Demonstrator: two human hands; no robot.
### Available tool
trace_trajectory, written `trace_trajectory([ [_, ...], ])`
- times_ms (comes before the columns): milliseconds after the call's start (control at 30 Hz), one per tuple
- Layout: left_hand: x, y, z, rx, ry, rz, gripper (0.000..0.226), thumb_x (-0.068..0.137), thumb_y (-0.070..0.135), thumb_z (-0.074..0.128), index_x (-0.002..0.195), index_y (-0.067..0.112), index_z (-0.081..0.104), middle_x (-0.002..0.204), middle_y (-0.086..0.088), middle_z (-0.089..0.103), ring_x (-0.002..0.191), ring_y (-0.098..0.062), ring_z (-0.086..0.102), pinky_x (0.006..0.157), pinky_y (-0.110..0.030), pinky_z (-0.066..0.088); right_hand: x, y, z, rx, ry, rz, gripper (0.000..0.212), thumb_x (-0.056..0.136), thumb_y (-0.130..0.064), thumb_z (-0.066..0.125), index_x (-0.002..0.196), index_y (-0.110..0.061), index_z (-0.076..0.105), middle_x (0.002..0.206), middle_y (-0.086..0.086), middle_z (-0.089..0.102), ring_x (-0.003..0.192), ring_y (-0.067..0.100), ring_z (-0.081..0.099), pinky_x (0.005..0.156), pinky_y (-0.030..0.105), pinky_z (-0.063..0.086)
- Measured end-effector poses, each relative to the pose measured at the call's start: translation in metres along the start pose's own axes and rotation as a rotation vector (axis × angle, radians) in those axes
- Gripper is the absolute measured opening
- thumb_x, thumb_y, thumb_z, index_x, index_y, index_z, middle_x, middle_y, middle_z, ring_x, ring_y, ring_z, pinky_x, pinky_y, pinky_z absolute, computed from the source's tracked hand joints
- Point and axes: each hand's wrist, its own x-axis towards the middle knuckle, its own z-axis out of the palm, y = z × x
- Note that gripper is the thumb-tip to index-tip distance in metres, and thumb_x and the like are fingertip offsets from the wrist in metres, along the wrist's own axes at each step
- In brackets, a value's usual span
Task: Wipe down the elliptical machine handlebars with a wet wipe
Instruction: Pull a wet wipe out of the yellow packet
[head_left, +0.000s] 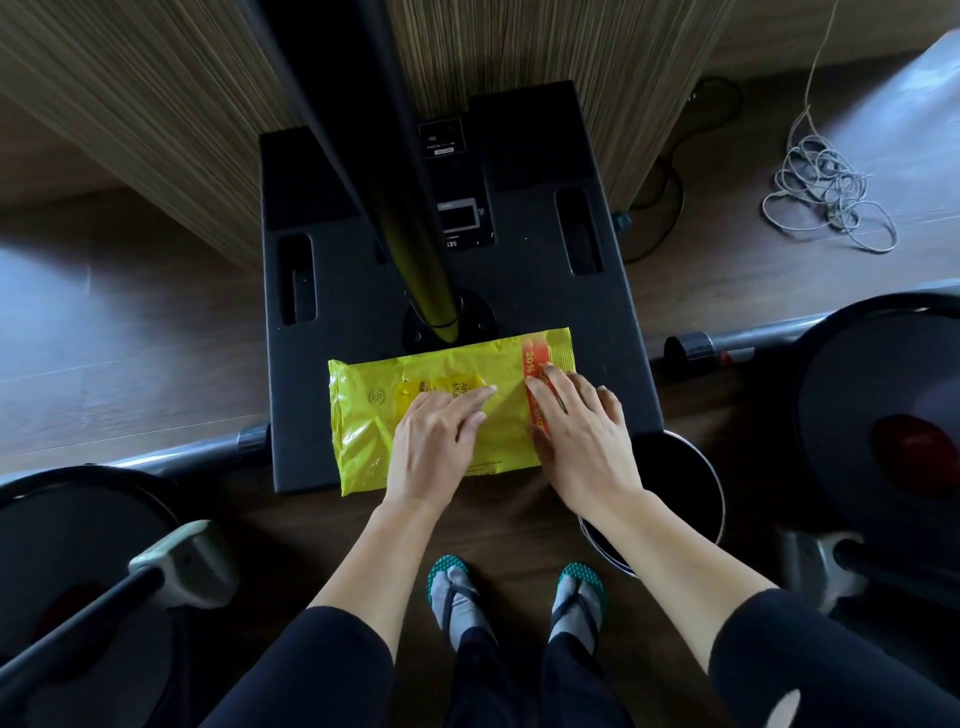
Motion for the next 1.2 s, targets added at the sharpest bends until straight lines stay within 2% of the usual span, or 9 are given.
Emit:
trace_trajectory([
  [67,0.0,-0.002,-0.004,-0.03,-0.011,-0.015,0.034,0.087,0.012,0.069,0.119,0.023,0.067,0.077,0.001,0.063,0.077,-0.019,0.057,0.068,-0.029,0.048,0.0,-0.001,-0.001,-0.005,-0.018,0.01,0.05,0.087,-0.025,0.065,0.134,-0.015,0.051,0.141,0.008,0.049,0.126,0.033,0.049,0.103,0.053,0.039],
  [200,-0.002,-0.004,-0.015,-0.056,-0.005,-0.024,0.04,0.089,0.01,0.065,0.126,0.024,0.063,0.076,0.006,0.051,0.072,-0.013,0.047,0.066,-0.011,0.035,0.002,-0.006,-0.003,-0.008,-0.045,0.046,0.049,0.089,-0.029,0.063,0.134,-0.016,0.05,0.142,0.007,0.048,0.128,0.032,0.047,0.106,0.053,0.036],
  [267,-0.003,-0.006,-0.018,-0.056,-0.023,-0.026,0.043,0.091,0.01,0.063,0.13,0.027,0.059,0.075,0.002,0.051,0.071,-0.014,0.047,0.066,-0.009,0.032,0.001,-0.011,-0.004,-0.008,-0.047,0.059,0.049,0.089,-0.03,0.062,0.135,-0.017,0.049,0.141,0.007,0.049,0.128,0.032,0.047,0.107,0.054,0.034],
  [467,-0.003,-0.018,-0.024,-0.069,-0.103,-0.069,0.044,0.094,0.013,0.057,0.131,0.036,0.054,0.078,-0.005,0.05,0.067,-0.015,0.047,0.062,-0.014,0.034,-0.001,-0.026,-0.007,-0.005,-0.092,0.055,0.05,0.091,-0.03,0.06,0.138,-0.025,0.045,0.143,0.009,0.046,0.131,0.034,0.044,0.111,0.055,0.027],
  [700,-0.003,-0.014,-0.027,-0.049,-0.085,-0.1,0.037,0.088,0.025,0.065,0.126,0.023,0.061,0.084,0.002,0.056,0.078,-0.016,0.053,0.072,-0.029,0.05,-0.002,-0.032,-0.009,0.008,-0.154,0.068,0.049,0.094,-0.032,0.054,0.141,-0.031,0.041,0.149,0.009,0.038,0.137,0.035,0.034,0.114,0.056,0.017],
  [800,-0.006,-0.016,-0.02,0.004,-0.058,-0.093,0.047,0.08,0.033,0.075,0.123,0.018,0.062,0.083,-0.001,0.058,0.08,-0.019,0.054,0.07,-0.028,0.048,-0.002,-0.034,-0.008,0.007,-0.15,0.075,0.049,0.093,-0.032,0.056,0.14,-0.031,0.043,0.148,0.01,0.04,0.136,0.036,0.037,0.113,0.057,0.019],
  [933,-0.008,-0.014,-0.017,0.035,0.002,-0.069,0.051,0.073,0.015,0.082,0.12,0.013,0.063,0.086,-0.006,0.063,0.083,-0.024,0.058,0.07,-0.028,0.047,-0.001,-0.034,-0.008,-0.003,-0.147,0.077,0.049,0.092,-0.034,0.056,0.14,-0.032,0.043,0.148,0.009,0.04,0.136,0.035,0.037,0.113,0.057,0.017],
  [1100,-0.008,-0.014,-0.024,-0.005,-0.014,-0.026,0.054,0.084,0.005,0.07,0.134,0.022,0.056,0.08,0.003,0.05,0.078,-0.014,0.048,0.067,-0.024,0.045,-0.003,-0.034,-0.006,-0.022,-0.137,0.08,0.051,0.091,-0.04,0.058,0.139,-0.031,0.045,0.147,0.01,0.041,0.135,0.036,0.039,0.112,0.059,0.017],
  [1200,-0.008,-0.02,-0.027,0.0,-0.008,0.013,0.044,0.087,0.003,0.066,0.127,0.02,0.062,0.077,0.0,0.052,0.077,-0.015,0.05,0.067,-0.027,0.05,-0.003,-0.035,-0.004,-0.026,-0.128,0.081,0.052,0.089,-0.04,0.06,0.138,-0.031,0.045,0.145,0.011,0.043,0.134,0.037,0.04,0.112,0.06,0.016],
])
